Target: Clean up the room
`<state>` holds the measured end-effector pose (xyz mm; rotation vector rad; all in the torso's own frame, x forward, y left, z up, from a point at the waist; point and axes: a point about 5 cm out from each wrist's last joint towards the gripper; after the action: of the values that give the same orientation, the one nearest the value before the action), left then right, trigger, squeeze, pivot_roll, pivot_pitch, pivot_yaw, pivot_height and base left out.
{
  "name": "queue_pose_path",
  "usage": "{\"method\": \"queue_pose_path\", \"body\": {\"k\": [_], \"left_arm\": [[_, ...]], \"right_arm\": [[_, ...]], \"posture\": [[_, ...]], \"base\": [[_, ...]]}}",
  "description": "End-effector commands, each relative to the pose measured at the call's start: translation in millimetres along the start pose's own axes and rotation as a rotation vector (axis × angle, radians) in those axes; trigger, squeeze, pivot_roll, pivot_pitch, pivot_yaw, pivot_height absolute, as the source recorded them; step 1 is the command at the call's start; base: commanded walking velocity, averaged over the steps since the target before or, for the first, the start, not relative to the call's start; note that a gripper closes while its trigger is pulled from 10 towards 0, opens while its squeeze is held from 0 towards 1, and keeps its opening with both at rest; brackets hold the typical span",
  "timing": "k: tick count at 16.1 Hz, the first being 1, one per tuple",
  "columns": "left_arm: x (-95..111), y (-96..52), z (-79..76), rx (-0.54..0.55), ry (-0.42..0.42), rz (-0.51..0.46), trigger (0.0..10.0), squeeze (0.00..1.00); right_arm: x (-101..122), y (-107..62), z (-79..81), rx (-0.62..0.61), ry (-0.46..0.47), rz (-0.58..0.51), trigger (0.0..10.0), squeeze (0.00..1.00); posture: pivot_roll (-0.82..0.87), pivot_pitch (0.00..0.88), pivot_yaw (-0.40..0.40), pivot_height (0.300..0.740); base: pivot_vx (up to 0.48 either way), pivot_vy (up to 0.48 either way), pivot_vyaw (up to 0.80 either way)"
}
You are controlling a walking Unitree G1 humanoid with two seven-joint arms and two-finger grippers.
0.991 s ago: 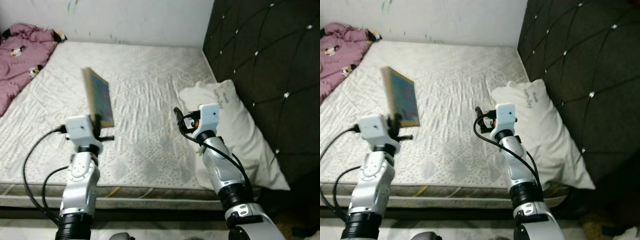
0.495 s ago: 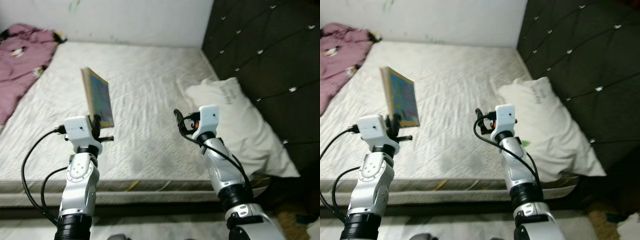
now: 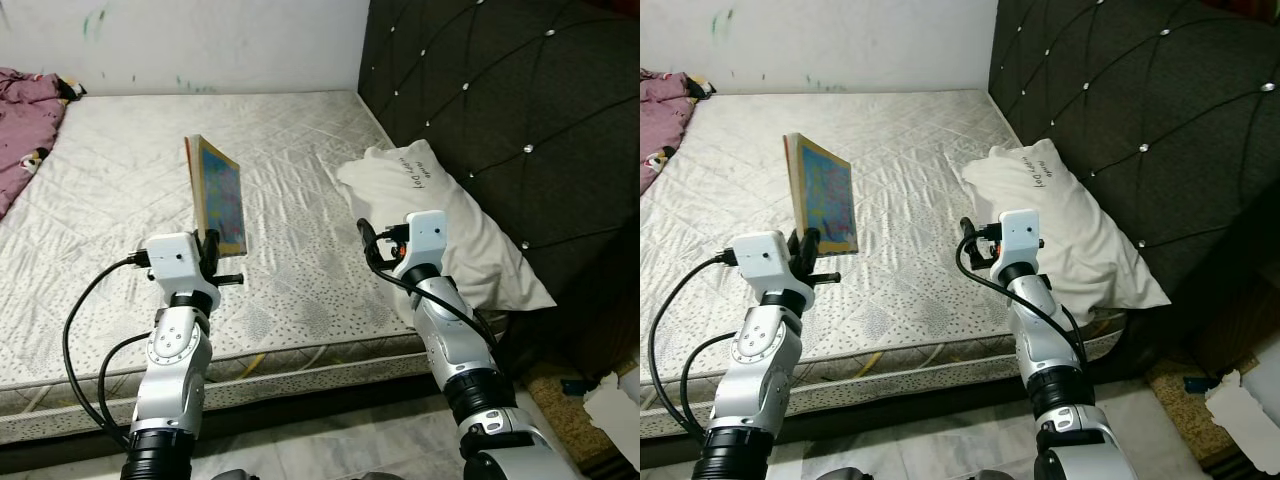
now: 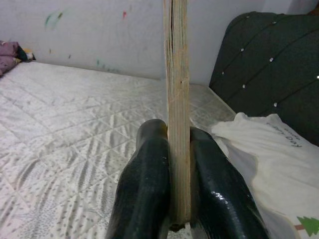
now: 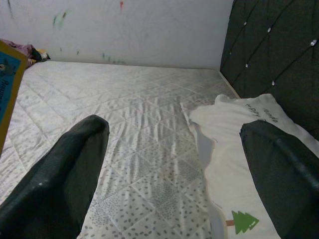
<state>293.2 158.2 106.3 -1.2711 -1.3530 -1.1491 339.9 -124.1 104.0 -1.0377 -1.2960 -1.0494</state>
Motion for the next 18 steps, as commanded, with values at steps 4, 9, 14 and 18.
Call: {"method": "queue_pose_path", "body": {"k": [4, 9, 14, 18], "left_arm": [[11.9, 2.4, -1.9, -0.010, 0.003, -0.061, 10.0, 0.00], [12.1, 2.9, -1.9, -0.010, -0.002, -0.061, 10.0, 0.00], [9.7, 3.6, -1.8, -0.005, -0.009, -0.043, 10.0, 0.00], [8.4, 3.8, -1.5, -0.003, -0.007, -0.033, 10.0, 0.00]], "right_arm": [[3.5, 1.5, -1.4, -0.008, 0.000, -0.012, 10.0, 0.00], [4.0, 1.9, -2.1, -0.010, 0.000, -0.012, 10.0, 0.00], [4.0, 2.1, -3.0, -0.012, 0.001, -0.010, 10.0, 0.00], [3.7, 2.0, -2.7, -0.012, 0.003, -0.008, 10.0, 0.00]], "posture": [[0.00, 0.000, -0.018, 0.740], [-0.01, 0.000, -0.018, 0.740], [-0.01, 0.000, -0.020, 0.740], [-0.01, 0.000, -0.020, 0.740]], "base": [[0.328, 0.000, 0.00], [0.349, 0.000, 0.00], [0.261, 0.000, 0.00], [0.000, 0.000, 0.00]]}}
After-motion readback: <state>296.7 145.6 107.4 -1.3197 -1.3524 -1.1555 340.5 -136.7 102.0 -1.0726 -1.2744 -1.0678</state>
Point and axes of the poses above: a point about 5 cm out from each wrist's last joint towards the gripper, its own y axis pointing out of the wrist towards the gripper, its own x axis along the axis of the wrist's last joint, z = x × y
